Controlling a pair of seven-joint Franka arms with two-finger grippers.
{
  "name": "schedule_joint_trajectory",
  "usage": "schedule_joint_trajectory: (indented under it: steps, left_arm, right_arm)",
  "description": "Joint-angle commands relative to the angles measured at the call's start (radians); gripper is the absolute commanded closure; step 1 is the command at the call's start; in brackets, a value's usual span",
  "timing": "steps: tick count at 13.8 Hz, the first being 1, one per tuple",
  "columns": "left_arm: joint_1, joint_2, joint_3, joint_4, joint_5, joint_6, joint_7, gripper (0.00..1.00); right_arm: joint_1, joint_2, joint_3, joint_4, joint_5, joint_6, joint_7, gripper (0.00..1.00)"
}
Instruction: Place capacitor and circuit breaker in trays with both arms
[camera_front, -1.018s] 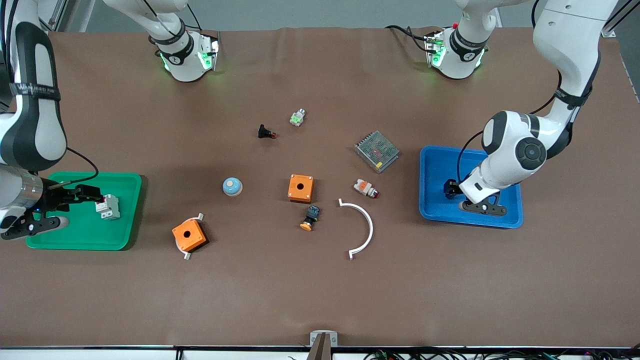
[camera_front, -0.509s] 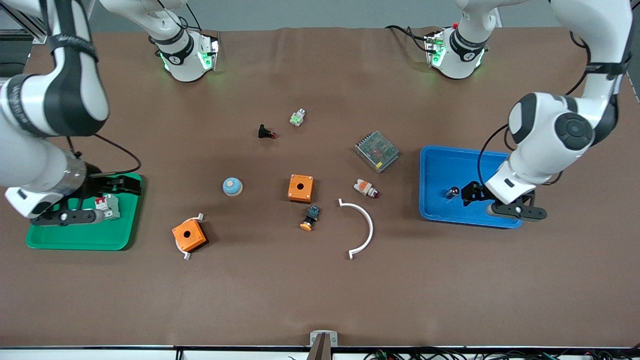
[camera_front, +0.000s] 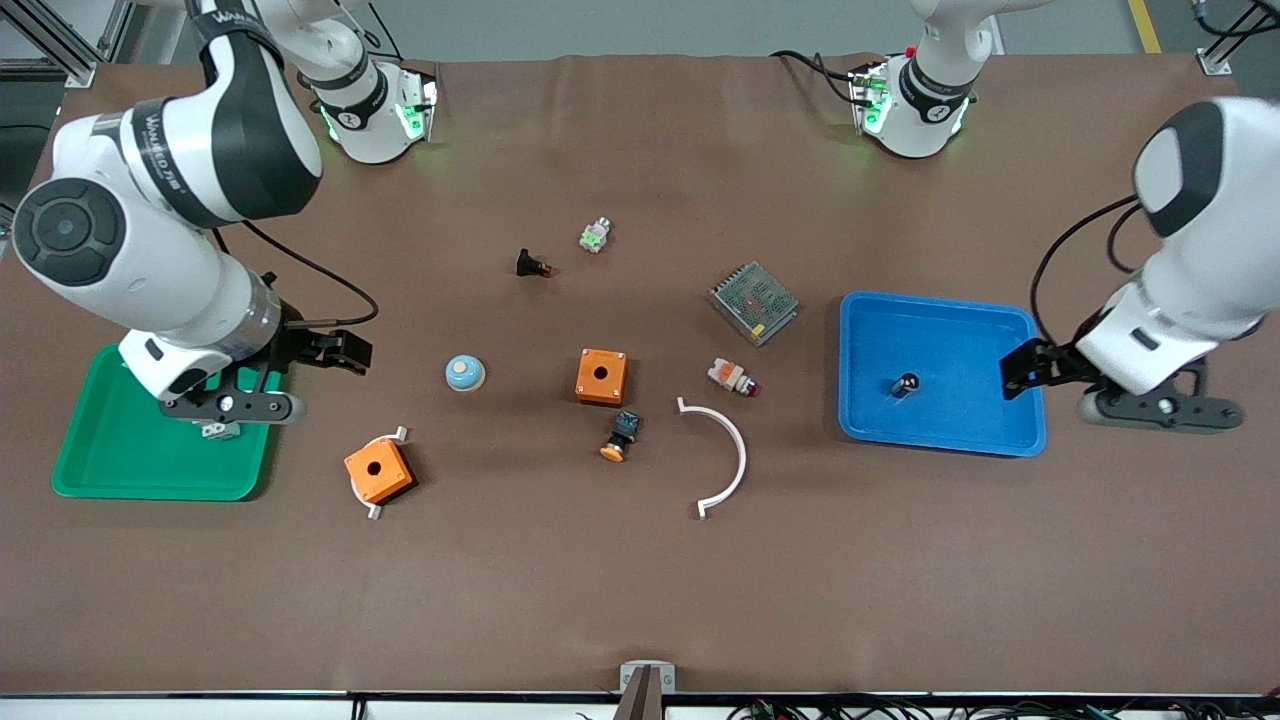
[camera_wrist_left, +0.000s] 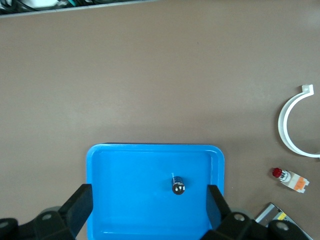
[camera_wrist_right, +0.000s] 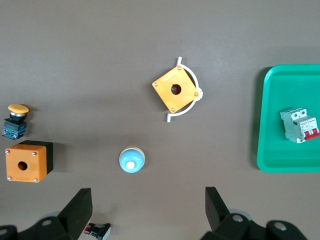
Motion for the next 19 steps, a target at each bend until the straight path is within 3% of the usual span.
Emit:
schedule_joint_trajectory:
  steps: [1, 4, 7, 12, 13, 15, 19]
  left_arm:
    - [0.004, -0.009, -0.004, 0.121, -0.001, -0.133, 0.001, 0.0]
    - [0.015, -0.016, -0.004, 0.198, 0.0, -0.281, 0.05, 0.0]
    - [0.046, -0.064, -0.004, 0.196, -0.001, -0.292, 0.159, 0.0]
    - [0.017, -0.078, 0.002, 0.196, 0.0, -0.295, 0.09, 0.0]
    - [-0.035, -0.079, 0.045, 0.196, 0.002, -0.295, 0.088, 0.0]
    - [-0.188, -0.092, 0.215, 0.192, -0.001, -0.299, 0.084, 0.0]
    - [-0.207, -0.094, 0.245, 0.195, -0.015, -0.308, 0.078, 0.0]
  right_arm:
    - [0.012, -0.042, -0.007, 0.001, -0.004, -0.017, 0.02, 0.0]
    - [0.012, -0.108, -0.009, -0.012, -0.004, -0.048, 0.017, 0.0]
    - [-0.003, -0.198, -0.016, -0.038, -0.005, -0.114, -0.001, 0.0]
    - [-0.14, -0.33, -0.018, -0.111, -0.008, -0.152, -0.174, 0.0]
    - [-0.166, -0.34, -0.018, -0.113, -0.008, -0.161, -0.184, 0.0]
    - [-0.197, -0.343, -0.018, -0.111, -0.007, -0.158, -0.222, 0.0]
    - [-0.276, -0.344, -0.007, -0.113, -0.004, -0.158, -0.312, 0.0]
